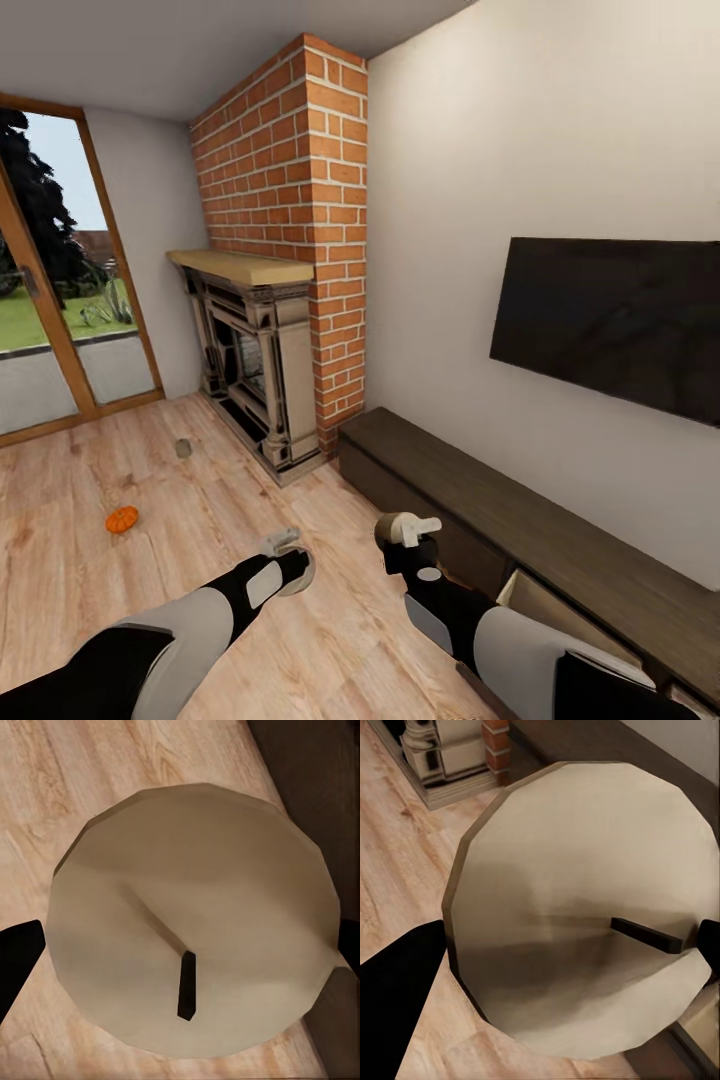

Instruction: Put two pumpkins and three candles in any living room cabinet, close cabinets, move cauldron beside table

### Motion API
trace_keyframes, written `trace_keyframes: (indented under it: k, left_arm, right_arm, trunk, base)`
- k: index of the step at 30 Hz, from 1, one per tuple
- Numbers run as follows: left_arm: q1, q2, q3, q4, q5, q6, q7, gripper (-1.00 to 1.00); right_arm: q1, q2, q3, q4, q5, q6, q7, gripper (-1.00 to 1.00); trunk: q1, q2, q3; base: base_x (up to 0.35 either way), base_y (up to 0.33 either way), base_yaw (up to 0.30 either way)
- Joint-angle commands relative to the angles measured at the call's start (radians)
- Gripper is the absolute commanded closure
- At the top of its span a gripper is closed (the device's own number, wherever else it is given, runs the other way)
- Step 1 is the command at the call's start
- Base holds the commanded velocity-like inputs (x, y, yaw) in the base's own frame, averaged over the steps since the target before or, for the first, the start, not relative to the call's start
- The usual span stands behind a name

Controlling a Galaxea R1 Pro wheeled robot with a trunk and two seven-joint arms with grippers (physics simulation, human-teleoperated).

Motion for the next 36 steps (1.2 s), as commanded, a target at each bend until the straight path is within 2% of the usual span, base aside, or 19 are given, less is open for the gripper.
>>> trace_keyframes:
  k: [1, 36]
  left_arm:
    - [0.0, 0.0, -0.008, -0.002, 0.007, 0.006, 0.006, 1.0]
    - [0.0, 0.003, -0.008, -0.002, 0.007, 0.006, 0.008, 1.0]
  right_arm:
    - [-0.001, 0.0, 0.008, 0.0, -0.01, -0.004, -0.004, 1.0]
    - [-0.001, -0.002, 0.006, 0.016, -0.01, -0.004, -0.005, 1.0]
  trunk:
    - [0.001, -0.002, -0.001]
    - [0.001, -0.002, 0.027]
  base:
    - [0.0, 0.0, -0.258]
    - [0.0, 0.0, -0.259]
